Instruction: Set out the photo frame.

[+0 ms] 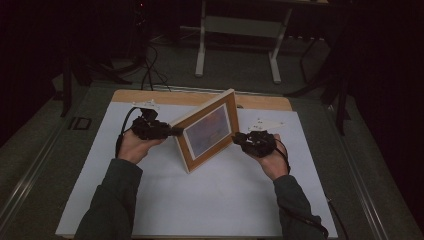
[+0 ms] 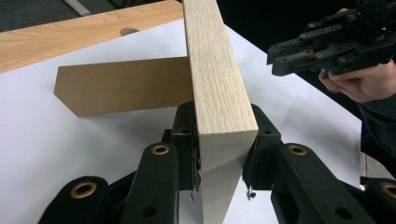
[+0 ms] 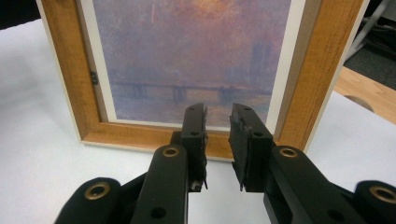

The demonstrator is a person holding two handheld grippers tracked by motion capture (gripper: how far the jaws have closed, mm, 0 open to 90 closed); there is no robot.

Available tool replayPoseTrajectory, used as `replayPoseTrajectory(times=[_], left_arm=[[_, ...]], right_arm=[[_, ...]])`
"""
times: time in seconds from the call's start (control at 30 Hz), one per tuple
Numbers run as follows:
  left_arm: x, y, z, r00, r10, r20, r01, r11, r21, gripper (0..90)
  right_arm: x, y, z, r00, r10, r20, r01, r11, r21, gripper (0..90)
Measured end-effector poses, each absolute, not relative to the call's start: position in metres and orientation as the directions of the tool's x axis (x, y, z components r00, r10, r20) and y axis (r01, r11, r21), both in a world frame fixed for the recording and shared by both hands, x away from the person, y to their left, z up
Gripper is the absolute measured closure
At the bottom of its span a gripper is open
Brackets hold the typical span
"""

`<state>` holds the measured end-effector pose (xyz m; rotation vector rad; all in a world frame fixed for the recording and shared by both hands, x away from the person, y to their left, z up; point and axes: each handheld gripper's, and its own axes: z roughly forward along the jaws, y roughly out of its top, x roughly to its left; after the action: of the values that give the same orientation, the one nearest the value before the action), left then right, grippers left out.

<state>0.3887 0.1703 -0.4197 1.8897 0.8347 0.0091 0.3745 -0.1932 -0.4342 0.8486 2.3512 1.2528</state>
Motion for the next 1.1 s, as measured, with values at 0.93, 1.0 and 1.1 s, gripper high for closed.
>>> replayPoseTrajectory(times=[0.93,1.0,1.1], left_arm=[[0.392,0.170,-0.415,0.805,0.485,-0.341,0.522,-0.306,0.797,71.6],[0.392,0.170,-0.415,0.808,0.480,-0.342,0.521,-0.310,0.795,71.6],[0.392,0.171,-0.415,0.811,0.473,-0.343,0.519,-0.314,0.795,71.6]], right_arm=[[0.392,-0.202,-0.427,-0.699,0.715,-0.017,0.383,0.394,0.836,61.9],[0.394,-0.204,-0.427,-0.688,0.726,-0.017,0.388,0.387,0.836,58.7],[0.397,-0.207,-0.425,-0.669,0.743,-0.020,0.392,0.375,0.840,54.4]])
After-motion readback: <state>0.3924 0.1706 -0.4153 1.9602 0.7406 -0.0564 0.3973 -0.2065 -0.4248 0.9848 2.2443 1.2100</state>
